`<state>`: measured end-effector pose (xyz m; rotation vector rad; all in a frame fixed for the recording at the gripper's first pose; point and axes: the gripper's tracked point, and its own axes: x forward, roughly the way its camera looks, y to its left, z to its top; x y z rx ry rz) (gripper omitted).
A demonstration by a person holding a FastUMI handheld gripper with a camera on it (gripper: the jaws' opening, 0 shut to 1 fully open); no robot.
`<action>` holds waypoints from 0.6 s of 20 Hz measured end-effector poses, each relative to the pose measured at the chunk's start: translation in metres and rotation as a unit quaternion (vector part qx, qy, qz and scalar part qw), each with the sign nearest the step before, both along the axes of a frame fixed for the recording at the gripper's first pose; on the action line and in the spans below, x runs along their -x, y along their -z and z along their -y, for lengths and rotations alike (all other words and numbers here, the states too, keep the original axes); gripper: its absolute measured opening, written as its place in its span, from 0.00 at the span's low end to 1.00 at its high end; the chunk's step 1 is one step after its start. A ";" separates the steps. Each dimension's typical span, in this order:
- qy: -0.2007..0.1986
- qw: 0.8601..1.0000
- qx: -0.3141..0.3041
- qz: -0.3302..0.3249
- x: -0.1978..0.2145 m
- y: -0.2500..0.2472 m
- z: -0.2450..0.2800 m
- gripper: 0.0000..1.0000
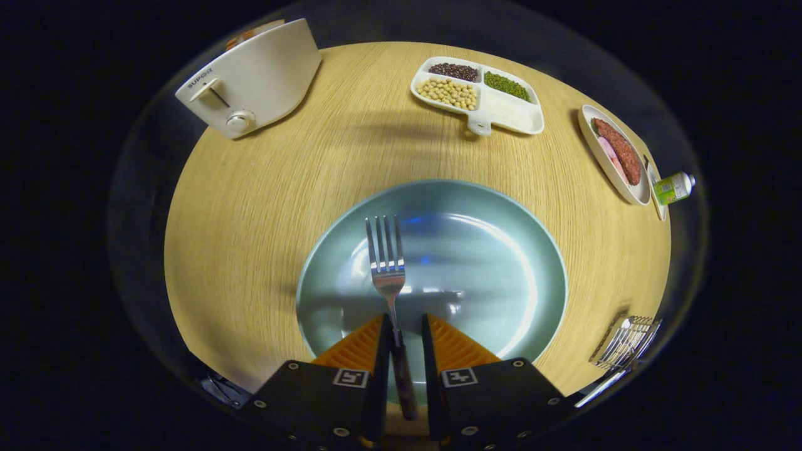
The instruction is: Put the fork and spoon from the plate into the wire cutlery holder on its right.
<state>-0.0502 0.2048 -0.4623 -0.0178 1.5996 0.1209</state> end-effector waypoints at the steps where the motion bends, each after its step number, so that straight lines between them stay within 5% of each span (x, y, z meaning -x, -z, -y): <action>1: -0.009 1.000 -0.002 -0.002 -0.001 -0.001 0.001 0.20; 4: -0.029 0.999 -0.012 0.002 -0.003 -0.001 0.002 0.05; 12: 0.035 0.995 -0.044 0.077 -0.021 -0.028 0.020 0.03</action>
